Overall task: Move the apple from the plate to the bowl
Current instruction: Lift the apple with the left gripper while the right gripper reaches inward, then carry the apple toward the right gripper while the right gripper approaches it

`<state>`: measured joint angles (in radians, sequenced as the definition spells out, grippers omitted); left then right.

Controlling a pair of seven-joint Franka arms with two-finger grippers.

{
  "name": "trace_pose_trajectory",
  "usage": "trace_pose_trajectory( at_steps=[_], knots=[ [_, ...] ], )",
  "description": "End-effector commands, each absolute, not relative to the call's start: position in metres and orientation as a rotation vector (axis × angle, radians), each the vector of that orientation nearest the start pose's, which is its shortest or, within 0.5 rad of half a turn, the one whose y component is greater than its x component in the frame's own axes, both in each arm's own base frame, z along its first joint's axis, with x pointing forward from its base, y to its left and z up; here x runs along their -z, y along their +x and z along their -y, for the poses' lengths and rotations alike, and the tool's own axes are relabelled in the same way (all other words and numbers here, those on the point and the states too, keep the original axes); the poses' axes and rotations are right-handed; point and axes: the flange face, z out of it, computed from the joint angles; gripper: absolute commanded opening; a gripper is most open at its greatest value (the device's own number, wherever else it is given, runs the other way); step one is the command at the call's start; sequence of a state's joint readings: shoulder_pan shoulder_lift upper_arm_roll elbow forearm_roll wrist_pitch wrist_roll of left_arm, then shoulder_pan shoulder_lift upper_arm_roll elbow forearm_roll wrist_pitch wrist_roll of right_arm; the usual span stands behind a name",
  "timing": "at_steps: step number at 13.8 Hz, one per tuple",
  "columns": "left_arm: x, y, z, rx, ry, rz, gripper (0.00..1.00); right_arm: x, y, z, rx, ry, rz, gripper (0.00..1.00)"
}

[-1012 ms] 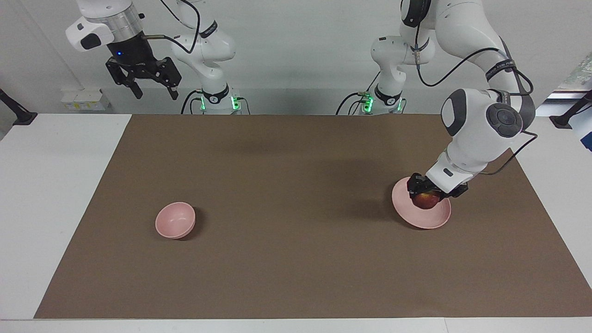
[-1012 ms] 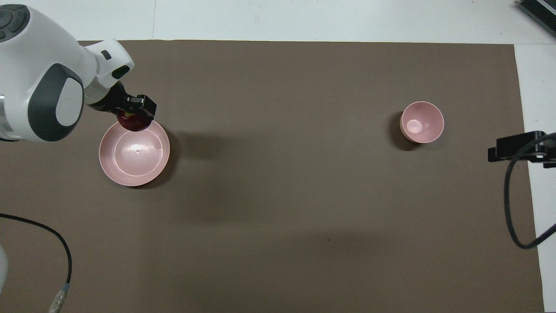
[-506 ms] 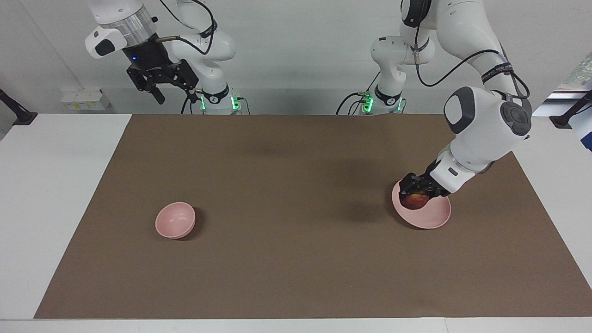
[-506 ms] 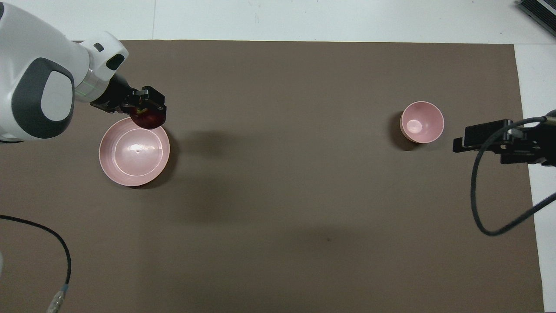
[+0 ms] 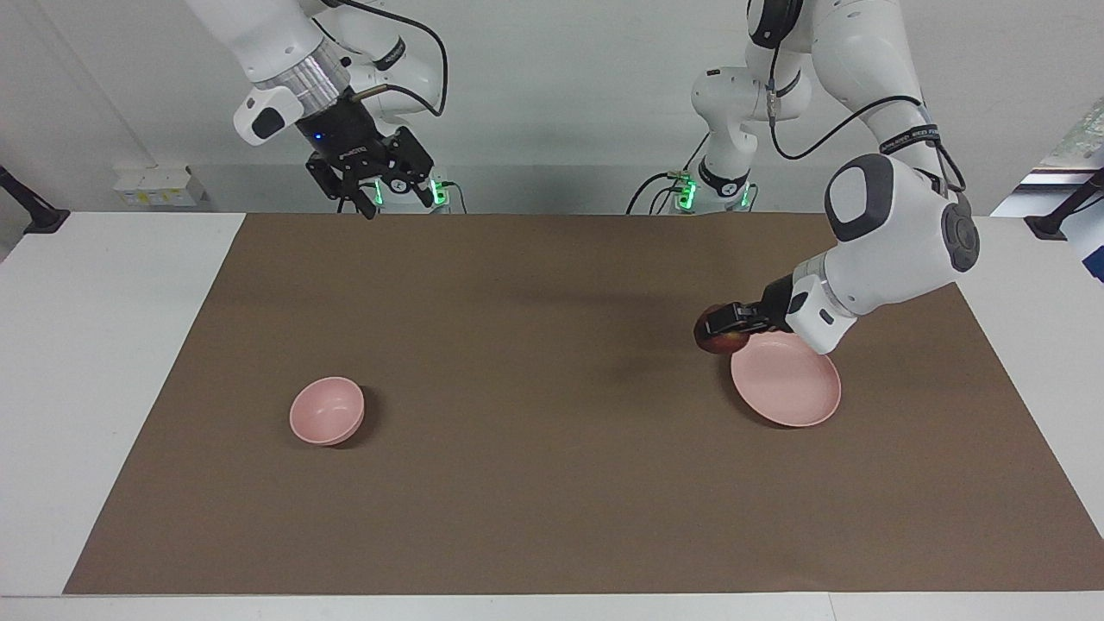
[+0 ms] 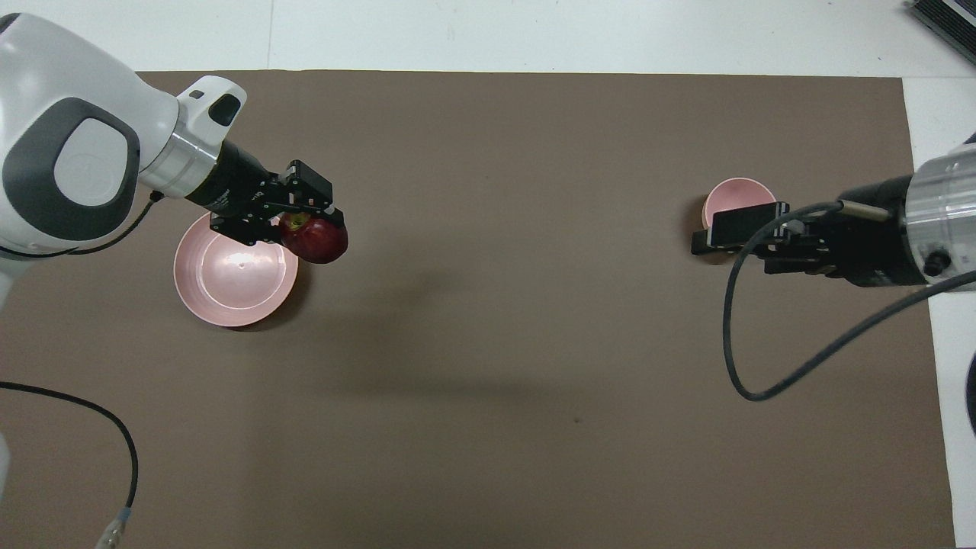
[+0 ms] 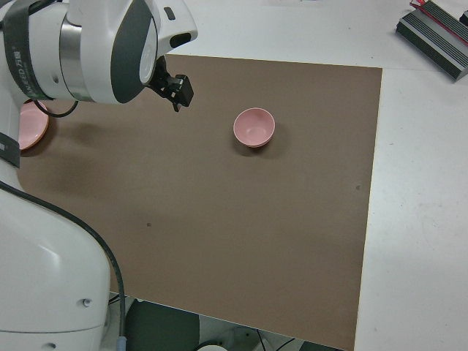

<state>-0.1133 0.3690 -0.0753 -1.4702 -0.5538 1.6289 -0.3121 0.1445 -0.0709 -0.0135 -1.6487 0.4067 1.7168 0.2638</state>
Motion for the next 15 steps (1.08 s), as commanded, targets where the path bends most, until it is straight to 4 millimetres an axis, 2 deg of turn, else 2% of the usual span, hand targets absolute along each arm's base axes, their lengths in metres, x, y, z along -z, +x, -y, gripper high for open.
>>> trace_pose_trajectory(
  at_steps=[1,5,7,11,15],
  knots=[
    [-0.481,0.615,0.188,0.595,2.453,-0.460,0.00,-0.637,0.534,-0.111,0.099,-2.581,-0.271,1.00],
    [-0.492,0.594,0.239,0.779,2.261,-0.633,0.00,-0.613,0.537,-0.124,0.125,-2.479,-0.295,1.00],
    [-0.495,0.584,0.257,0.845,2.182,-0.687,0.00,-0.600,0.536,-0.130,0.131,-2.405,-0.267,1.00],
    [-0.501,0.567,0.285,1.012,1.967,-0.785,0.00,-0.587,0.508,-0.136,0.214,-2.274,-0.174,1.00],
    [-0.505,0.563,0.315,1.093,1.789,-0.916,0.00,-0.584,0.481,-0.139,0.227,-2.177,-0.054,1.00]
  ],
)
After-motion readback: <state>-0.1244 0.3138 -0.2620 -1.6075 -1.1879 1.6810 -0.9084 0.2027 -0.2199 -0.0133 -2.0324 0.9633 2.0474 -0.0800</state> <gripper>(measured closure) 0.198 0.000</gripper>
